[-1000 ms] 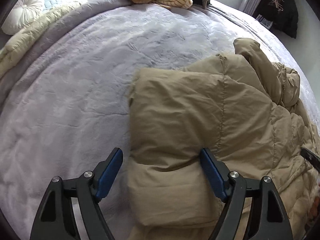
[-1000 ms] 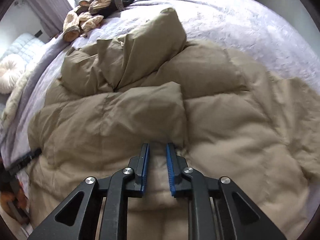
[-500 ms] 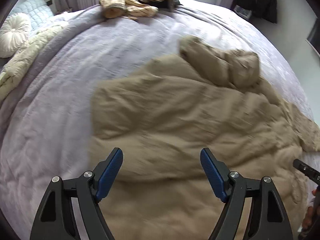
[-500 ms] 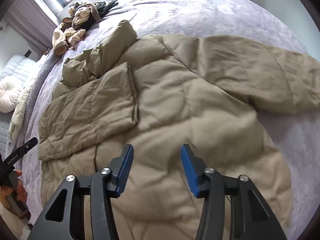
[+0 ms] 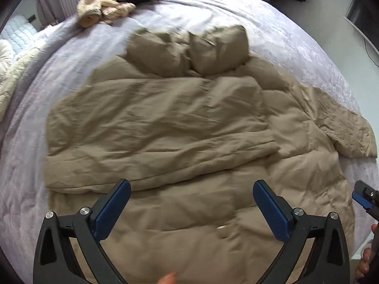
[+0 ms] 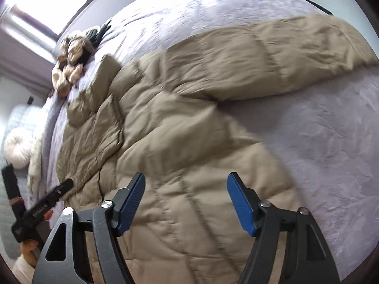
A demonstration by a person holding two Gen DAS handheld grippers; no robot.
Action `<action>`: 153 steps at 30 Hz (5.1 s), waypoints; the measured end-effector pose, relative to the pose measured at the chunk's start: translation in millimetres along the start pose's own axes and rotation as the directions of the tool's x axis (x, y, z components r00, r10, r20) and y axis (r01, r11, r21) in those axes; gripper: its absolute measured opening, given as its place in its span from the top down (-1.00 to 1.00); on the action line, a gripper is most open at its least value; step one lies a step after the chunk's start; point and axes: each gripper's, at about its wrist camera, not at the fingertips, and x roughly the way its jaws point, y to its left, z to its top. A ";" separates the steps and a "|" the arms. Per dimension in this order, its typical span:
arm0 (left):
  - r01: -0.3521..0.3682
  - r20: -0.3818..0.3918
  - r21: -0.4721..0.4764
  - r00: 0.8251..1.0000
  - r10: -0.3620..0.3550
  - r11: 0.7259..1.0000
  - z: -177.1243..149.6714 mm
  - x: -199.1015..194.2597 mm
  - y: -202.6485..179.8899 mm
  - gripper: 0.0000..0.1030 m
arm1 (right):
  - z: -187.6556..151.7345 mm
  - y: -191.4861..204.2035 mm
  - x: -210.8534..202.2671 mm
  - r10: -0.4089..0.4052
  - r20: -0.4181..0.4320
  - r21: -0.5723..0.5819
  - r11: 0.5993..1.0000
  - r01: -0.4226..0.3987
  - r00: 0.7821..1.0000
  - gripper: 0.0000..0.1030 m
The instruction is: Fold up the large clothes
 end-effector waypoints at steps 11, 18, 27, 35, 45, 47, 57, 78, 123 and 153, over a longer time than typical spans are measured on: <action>0.026 -0.037 0.118 0.999 -0.022 0.993 10.5 16.7 -97.1 -1.00 | 46.4 -109.6 -33.7 0.045 0.140 0.238 0.968 -0.078 0.989 -0.70; 0.062 -0.037 0.163 0.998 -0.057 0.985 16.5 19.5 -145.7 -1.00 | 72.9 -169.7 -43.5 0.020 0.234 0.363 0.926 -0.106 0.972 -0.70; 0.094 -0.048 0.142 0.995 -0.088 0.985 21.1 21.8 -166.0 -1.00 | 123.3 -246.0 -21.3 0.168 0.311 0.580 0.746 -0.327 0.936 -0.71; 0.086 -0.052 0.120 0.995 -0.080 0.989 21.7 20.6 -164.4 -1.00 | 159.0 -266.7 14.4 0.311 0.486 0.651 0.495 -0.576 0.817 -0.56; 0.035 -0.009 0.081 0.999 -0.034 0.996 24.1 13.4 -121.9 -1.00 | 189.3 -219.1 23.2 0.491 0.500 0.532 0.476 -0.701 0.713 0.81; 0.022 0.002 0.072 1.000 -0.023 0.997 24.1 11.5 -109.4 -1.00 | 197.9 -195.5 18.6 0.521 0.479 0.474 0.524 -0.708 0.707 0.81; -0.046 0.064 -0.057 0.997 0.050 0.997 24.5 -4.4 -16.5 -1.00 | 214.9 33.3 18.3 0.514 0.195 -0.080 0.857 -0.509 0.835 0.81; -0.046 0.035 -0.216 0.998 0.055 0.975 7.4 10.3 108.2 -1.00 | 53.0 172.0 136.8 0.229 -0.160 -0.262 0.928 -0.265 0.960 -0.30; 0.397 0.054 -0.212 0.917 -0.395 0.893 24.7 34.9 119.7 0.68 | 47.8 31.9 66.0 0.196 -0.133 0.118 0.976 -0.181 0.972 -0.35; 0.074 0.044 -0.150 0.997 -0.068 0.986 60.8 65.3 104.6 0.65 | 78.8 13.6 82.8 0.211 -0.130 0.104 0.975 -0.198 0.969 0.79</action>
